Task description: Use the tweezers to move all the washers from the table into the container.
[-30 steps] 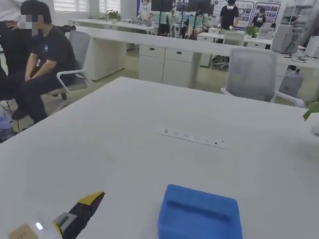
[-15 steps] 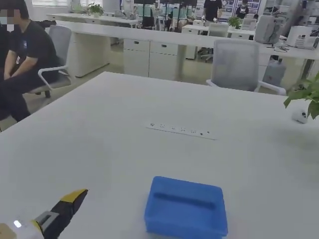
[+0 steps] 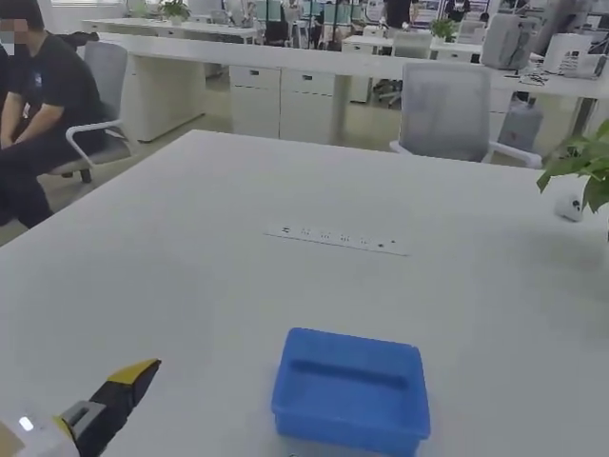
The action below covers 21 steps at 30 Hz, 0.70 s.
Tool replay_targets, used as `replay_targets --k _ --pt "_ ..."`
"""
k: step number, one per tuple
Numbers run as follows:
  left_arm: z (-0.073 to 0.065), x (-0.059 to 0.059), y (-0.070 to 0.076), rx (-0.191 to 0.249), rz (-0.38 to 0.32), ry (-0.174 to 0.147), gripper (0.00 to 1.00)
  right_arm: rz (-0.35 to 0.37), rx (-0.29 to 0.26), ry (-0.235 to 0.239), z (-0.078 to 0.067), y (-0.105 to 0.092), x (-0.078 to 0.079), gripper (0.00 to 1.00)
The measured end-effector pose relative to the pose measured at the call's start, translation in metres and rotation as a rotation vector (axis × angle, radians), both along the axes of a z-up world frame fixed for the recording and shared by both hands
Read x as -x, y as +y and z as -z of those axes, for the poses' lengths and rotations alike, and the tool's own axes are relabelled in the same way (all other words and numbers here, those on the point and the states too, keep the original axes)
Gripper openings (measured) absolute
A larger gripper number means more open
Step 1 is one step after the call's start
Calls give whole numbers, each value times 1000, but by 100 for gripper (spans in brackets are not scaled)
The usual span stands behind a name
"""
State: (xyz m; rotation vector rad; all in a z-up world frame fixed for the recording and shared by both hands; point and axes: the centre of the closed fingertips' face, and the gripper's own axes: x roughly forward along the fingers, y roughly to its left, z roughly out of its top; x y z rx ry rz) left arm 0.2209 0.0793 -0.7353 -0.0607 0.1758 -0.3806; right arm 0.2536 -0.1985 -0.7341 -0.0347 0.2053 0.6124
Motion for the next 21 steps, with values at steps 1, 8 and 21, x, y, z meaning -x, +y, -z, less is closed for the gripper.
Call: replay_targets --k 1,8,21 --pt "0 0 0 0 -1 -1 99 0 1 1 0 0 0 77" --pt "-2 0 -1 17 6 -9 99 -9 30 24 7 2 -1 77" --pt "23 16 -6 12 130 202 77 -76 128 184 29 3 5 67"
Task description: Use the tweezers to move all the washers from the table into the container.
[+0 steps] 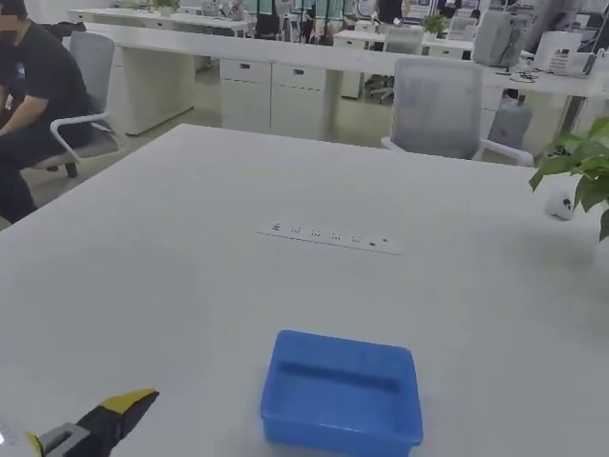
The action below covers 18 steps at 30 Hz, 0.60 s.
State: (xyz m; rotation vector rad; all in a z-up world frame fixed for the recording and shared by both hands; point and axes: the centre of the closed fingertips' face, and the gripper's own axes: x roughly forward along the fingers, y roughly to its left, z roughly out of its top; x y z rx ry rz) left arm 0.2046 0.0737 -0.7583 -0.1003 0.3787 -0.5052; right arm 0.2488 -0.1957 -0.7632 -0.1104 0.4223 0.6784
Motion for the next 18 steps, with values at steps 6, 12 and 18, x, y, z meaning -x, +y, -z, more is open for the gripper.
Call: replay_targets --k 6,12,18 --pt "16 8 -2 -99 172 81 40 -192 46 40 3 41 15 38" --pt "34 15 -24 -250 387 156 19 -369 81 143 35 89 34 26" --pt "64 15 -36 -448 540 246 20 -459 163 179 59 108 39 20"
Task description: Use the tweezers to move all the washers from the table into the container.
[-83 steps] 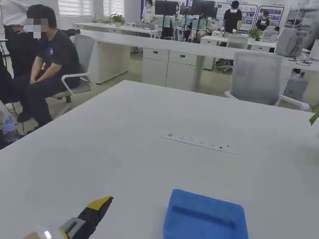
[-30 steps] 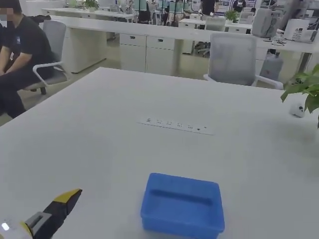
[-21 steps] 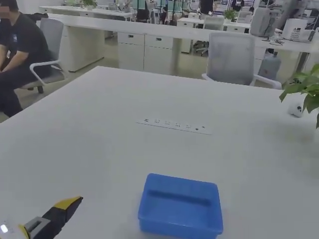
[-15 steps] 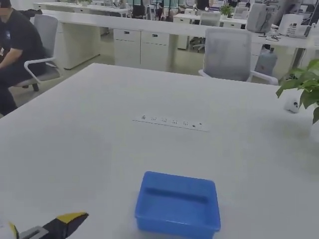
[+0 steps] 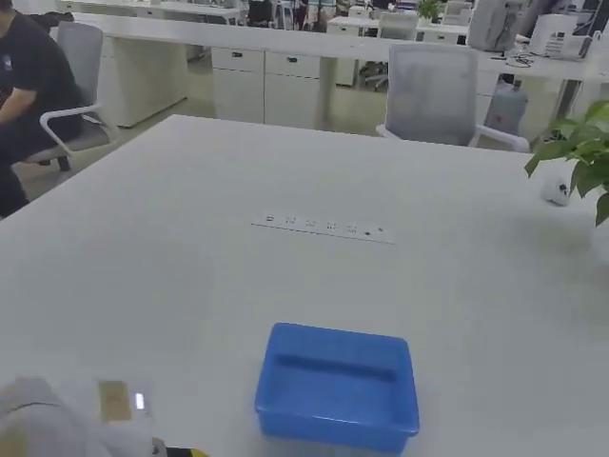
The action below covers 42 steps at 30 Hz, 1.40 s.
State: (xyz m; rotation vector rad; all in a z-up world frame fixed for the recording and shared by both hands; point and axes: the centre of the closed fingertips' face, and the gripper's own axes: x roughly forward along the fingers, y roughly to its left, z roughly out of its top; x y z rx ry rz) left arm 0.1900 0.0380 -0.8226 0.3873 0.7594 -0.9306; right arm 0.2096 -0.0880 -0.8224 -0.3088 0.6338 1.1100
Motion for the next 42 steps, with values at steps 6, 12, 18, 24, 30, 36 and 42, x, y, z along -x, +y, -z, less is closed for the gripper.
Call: replay_targets --k 6,12,18,24,30,36,42 --pt "22 -1 -13 -70 116 41 11 -67 80 13 21 6 6 17" --pt "35 -3 -25 -102 216 90 15 -110 132 8 32 12 10 13" --pt "46 -3 -32 -175 319 106 10 -136 156 1 37 17 14 11" --pt "53 -4 -34 -238 392 90 8 -139 158 -3 39 17 14 9" --pt "60 -2 -31 -298 429 96 2 -135 147 -18 37 18 10 6" --pt "57 -3 -32 -310 485 62 0 -152 83 -11 30 29 13 11" --pt "58 -6 -32 -317 505 88 0 -193 113 -23 36 34 16 10"
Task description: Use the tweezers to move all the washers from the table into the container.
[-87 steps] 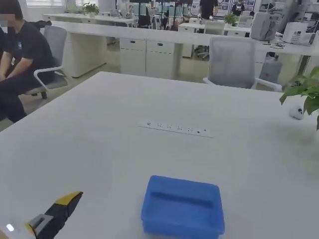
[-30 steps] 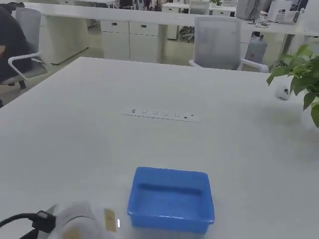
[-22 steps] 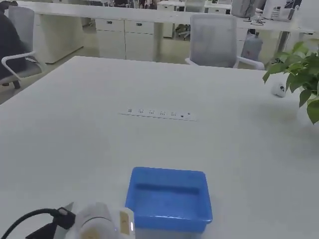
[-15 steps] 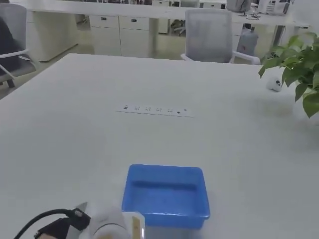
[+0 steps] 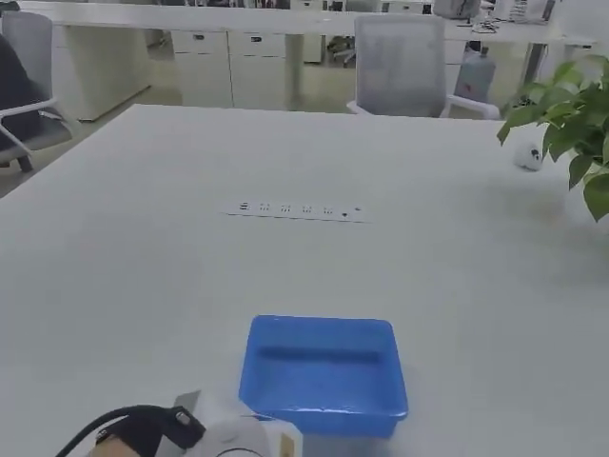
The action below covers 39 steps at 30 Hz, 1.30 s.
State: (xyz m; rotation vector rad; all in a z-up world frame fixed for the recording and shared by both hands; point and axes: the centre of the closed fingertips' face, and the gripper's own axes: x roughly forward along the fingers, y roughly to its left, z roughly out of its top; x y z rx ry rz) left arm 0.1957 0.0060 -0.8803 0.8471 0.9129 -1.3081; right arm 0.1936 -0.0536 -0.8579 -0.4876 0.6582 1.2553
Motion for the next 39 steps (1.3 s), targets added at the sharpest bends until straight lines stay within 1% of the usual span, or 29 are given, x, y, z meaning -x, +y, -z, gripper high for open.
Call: replay_targets --k 2,3,4,5,6,9,11,12,13,14,15,16,17,19,20,22,26,30,32,36,39 --pt "0 0 0 3 10 3 0 -8 7 -4 1 1 0 10" --pt "1 0 -1 2 29 -5 0 -11 8 -6 1 1 0 10" --pt "1 0 -1 -5 36 -16 0 -15 8 -7 1 2 0 10" --pt "1 1 -1 -15 52 -34 0 -15 8 -9 0 2 -1 10" --pt "1 1 -1 -32 66 -61 0 -18 11 -11 0 2 -1 10" --pt "2 3 -2 -44 49 -84 0 -16 14 -18 0 1 -4 10" --pt "2 2 -1 -43 52 -87 0 -14 15 -23 0 1 -5 10" --pt "2 2 -1 -42 41 -84 0 -14 15 -24 -1 0 -4 11" --pt "1 2 -1 -44 37 -78 0 -14 14 -25 -1 0 -4 11" --pt "1 5 -1 -51 35 -61 0 -13 13 -26 -1 -1 -4 11" --pt "0 6 -1 -50 37 -63 0 -14 12 -27 -2 -1 -4 11" --pt "-4 7 -1 -48 43 -70 0 -17 13 -28 -2 -1 -3 11" --pt "-7 8 -1 -46 45 -69 0 -18 13 -29 -2 -1 -3 11" --pt "-16 10 -2 -28 38 -70 0 -22 9 -29 -2 0 -3 11" --pt "-21 11 -3 -18 28 -65 0 -24 8 -30 -3 0 -2 11" --pt "-28 13 -4 -4 23 -73 0 -30 9 -32 -3 1 -2 10" --pt "-46 16 -3 19 14 -76 0 -37 9 -38 -5 1 0 9" --pt "-64 17 -5 33 19 -93 0 -43 -13 -38 -10 1 2 9" --pt "-72 18 -8 45 26 -104 0 -46 -21 -39 -12 3 3 9" --pt "-86 21 -16 58 43 -110 0 -64 -28 -42 -14 5 6 9" --pt "-93 25 -22 63 63 -113 0 -78 -37 -40 -16 7 10 9"
